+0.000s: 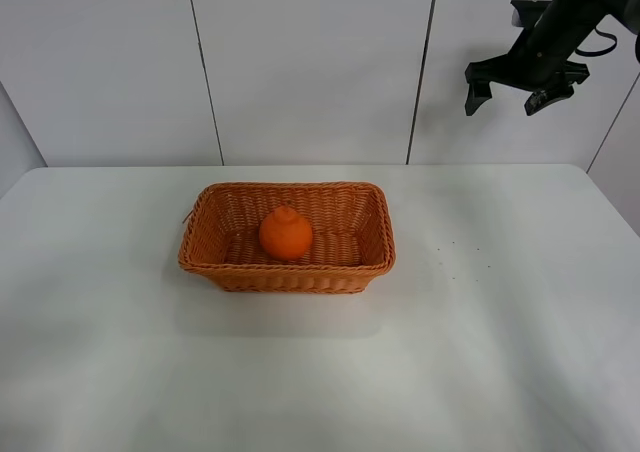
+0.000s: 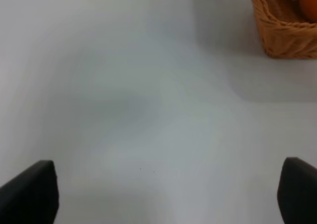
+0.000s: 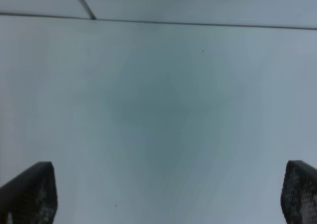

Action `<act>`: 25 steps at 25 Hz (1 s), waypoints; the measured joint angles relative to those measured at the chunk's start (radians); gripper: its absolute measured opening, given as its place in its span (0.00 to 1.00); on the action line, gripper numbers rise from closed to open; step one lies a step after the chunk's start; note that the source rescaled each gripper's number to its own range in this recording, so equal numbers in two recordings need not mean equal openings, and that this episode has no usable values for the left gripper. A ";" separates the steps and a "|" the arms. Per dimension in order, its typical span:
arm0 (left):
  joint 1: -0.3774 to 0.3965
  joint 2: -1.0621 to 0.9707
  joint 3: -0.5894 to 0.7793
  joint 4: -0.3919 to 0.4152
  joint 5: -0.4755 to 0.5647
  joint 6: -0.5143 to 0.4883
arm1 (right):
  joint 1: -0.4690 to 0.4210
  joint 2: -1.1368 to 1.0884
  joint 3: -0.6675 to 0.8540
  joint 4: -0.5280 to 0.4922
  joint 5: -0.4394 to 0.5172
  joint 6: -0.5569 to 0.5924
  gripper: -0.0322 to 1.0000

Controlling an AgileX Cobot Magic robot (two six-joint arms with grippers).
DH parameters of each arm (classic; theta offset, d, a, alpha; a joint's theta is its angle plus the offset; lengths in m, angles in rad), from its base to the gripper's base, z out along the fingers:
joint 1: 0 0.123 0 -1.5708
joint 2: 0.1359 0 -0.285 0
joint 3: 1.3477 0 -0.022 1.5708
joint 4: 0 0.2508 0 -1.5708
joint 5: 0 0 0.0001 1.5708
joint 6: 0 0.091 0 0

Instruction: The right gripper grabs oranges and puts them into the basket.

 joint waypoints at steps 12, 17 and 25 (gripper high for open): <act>0.000 0.000 0.000 0.000 0.000 0.000 | 0.000 -0.476 0.611 0.002 -0.002 0.000 1.00; 0.000 0.000 0.000 0.000 0.000 0.000 | 0.000 -0.809 0.974 0.002 -0.003 0.000 1.00; 0.000 0.000 0.000 0.000 0.000 0.000 | 0.000 -1.376 1.473 0.002 -0.041 -0.021 1.00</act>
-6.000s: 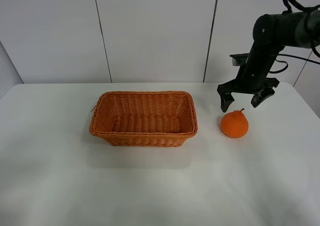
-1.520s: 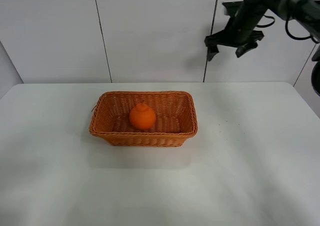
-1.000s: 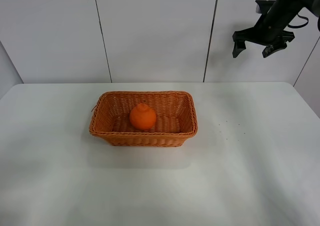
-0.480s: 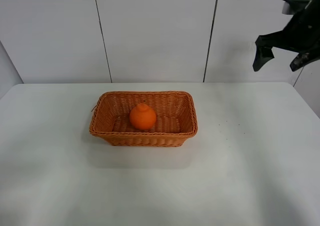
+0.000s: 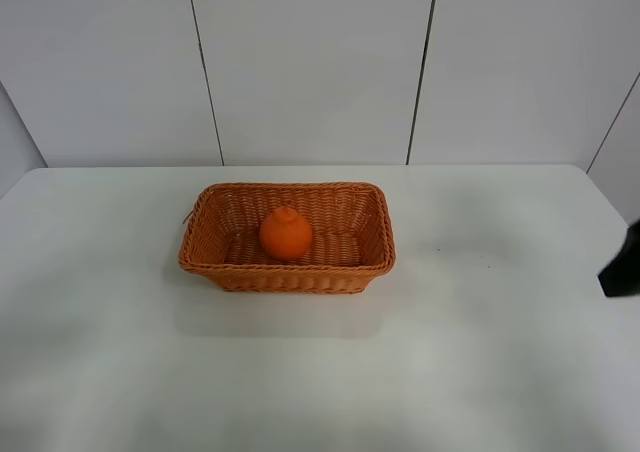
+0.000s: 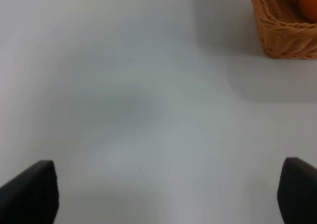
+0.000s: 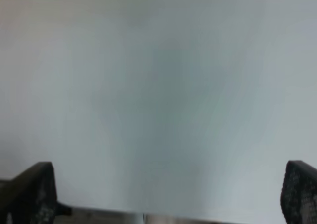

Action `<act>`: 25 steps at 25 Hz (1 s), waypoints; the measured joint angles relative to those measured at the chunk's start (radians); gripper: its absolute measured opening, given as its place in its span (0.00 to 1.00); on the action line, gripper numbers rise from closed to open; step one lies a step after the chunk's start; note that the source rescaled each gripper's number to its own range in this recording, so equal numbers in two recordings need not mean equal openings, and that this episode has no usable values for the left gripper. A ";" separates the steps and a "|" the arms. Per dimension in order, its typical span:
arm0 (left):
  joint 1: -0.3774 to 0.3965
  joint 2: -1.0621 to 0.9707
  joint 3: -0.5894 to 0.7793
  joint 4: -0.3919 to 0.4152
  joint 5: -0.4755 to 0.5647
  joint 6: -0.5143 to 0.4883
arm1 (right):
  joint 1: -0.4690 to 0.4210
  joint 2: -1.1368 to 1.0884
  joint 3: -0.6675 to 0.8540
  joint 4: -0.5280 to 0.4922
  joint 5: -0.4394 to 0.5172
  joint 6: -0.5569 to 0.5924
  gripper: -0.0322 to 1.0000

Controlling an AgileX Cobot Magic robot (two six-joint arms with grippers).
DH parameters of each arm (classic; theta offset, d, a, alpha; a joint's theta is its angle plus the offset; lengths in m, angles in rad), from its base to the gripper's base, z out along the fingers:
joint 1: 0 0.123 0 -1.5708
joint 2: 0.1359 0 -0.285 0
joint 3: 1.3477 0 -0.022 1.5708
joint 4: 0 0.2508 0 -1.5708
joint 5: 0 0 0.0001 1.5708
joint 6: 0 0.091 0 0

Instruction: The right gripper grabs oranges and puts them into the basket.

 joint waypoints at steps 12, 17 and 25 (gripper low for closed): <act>0.000 0.000 0.000 0.000 0.000 0.000 | 0.000 -0.698 0.338 -0.011 -0.143 0.000 1.00; 0.000 0.000 0.000 0.000 0.000 0.000 | 0.000 -0.830 0.339 -0.011 -0.144 0.000 1.00; 0.000 0.000 0.000 0.000 0.000 0.000 | 0.000 -0.887 0.339 -0.011 -0.144 0.000 1.00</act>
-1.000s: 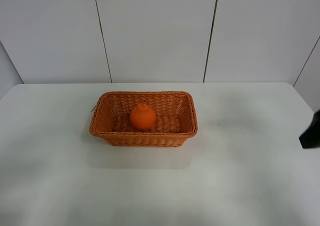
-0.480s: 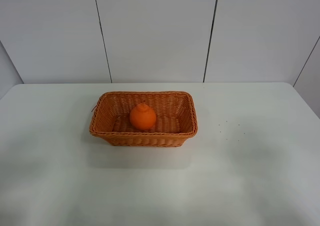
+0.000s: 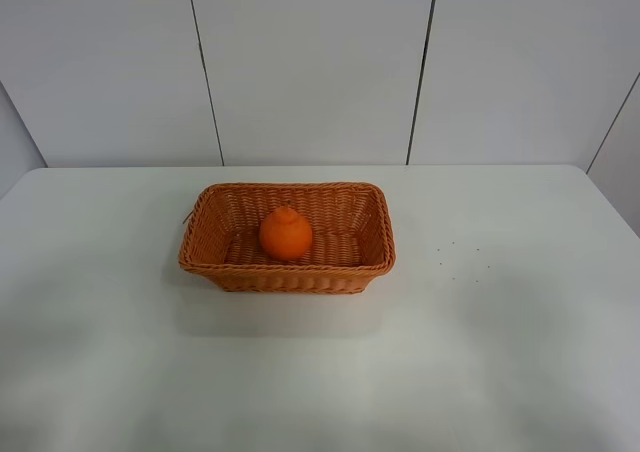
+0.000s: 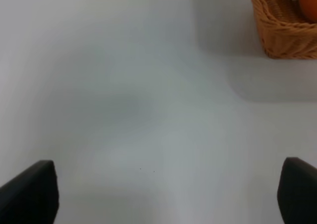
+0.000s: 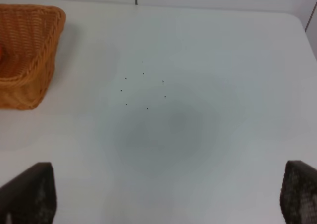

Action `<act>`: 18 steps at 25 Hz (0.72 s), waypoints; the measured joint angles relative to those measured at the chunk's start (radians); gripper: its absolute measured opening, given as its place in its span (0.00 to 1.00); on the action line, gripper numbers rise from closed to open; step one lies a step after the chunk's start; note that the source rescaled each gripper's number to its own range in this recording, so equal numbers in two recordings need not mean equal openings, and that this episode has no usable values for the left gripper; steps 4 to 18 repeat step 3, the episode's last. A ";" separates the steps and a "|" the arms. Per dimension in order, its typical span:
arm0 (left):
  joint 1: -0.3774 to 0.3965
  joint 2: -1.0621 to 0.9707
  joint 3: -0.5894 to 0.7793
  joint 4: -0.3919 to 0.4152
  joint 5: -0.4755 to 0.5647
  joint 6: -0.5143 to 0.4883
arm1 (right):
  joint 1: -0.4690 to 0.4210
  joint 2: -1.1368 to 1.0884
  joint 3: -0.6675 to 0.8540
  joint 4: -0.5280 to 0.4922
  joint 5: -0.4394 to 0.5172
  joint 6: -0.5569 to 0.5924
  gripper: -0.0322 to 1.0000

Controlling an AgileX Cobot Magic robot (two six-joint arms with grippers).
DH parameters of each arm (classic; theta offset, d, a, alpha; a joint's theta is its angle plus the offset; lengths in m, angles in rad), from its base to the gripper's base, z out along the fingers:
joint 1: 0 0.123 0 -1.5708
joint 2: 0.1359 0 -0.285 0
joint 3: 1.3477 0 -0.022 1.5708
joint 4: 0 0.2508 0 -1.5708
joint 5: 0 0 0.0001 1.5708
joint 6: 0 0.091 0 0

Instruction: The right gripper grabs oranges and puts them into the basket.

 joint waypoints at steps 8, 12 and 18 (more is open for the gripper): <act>0.000 0.000 0.000 0.000 0.000 0.000 | 0.000 -0.001 0.000 0.000 0.000 0.000 1.00; 0.000 0.000 0.000 0.000 0.000 0.000 | 0.000 -0.001 0.000 0.000 0.000 0.000 1.00; 0.000 0.000 0.000 0.000 0.000 0.000 | 0.000 -0.001 0.000 0.000 0.000 0.000 1.00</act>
